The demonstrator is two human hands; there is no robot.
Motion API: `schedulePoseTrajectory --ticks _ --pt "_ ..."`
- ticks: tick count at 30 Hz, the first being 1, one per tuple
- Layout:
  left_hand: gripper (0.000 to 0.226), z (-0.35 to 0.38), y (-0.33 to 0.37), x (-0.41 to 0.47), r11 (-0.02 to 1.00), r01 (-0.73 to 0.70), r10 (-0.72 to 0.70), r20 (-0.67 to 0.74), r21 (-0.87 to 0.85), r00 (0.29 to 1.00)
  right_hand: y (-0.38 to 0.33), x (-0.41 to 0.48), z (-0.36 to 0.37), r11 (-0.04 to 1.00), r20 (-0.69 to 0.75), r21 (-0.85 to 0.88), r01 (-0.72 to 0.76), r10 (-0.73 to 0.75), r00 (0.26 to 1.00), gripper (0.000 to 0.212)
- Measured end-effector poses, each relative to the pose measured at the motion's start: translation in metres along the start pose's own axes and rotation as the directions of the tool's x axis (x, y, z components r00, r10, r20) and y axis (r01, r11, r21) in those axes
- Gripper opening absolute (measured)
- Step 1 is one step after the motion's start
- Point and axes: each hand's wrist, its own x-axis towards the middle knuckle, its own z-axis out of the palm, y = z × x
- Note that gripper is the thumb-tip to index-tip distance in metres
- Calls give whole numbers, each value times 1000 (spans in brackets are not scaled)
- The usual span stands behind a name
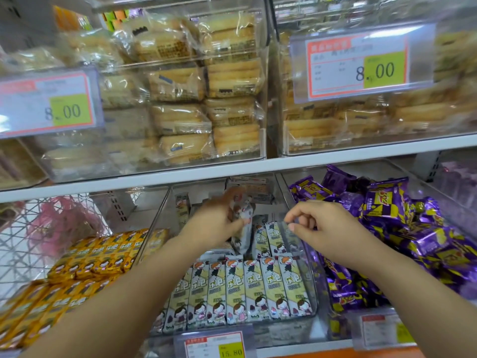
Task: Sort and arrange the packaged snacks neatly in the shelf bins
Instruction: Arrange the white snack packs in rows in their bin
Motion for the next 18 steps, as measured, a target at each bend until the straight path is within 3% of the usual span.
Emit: schedulePoseTrajectory --ticks 3,6,11,15,18 --pt "49 20 0 1 981 35 -44 43 192 998 -1 -1 0 1000 -4 -5 4 -4 1000 22" --pt "44 29 0 4 896 57 -117 112 439 987 1 -2 -1 1000 -4 -4 13 -13 1000 24" --pt "33 21 -4 15 863 -107 -79 340 495 937 1 -1 -1 1000 10 -13 10 -10 1000 14" --pt "27 15 -14 25 885 -68 -34 210 460 977 1 -1 -1 1000 12 -21 10 -10 1000 12" --pt "30 20 -18 32 809 -60 -58 180 585 982 1 0 0 1000 18 -27 9 -9 1000 13"
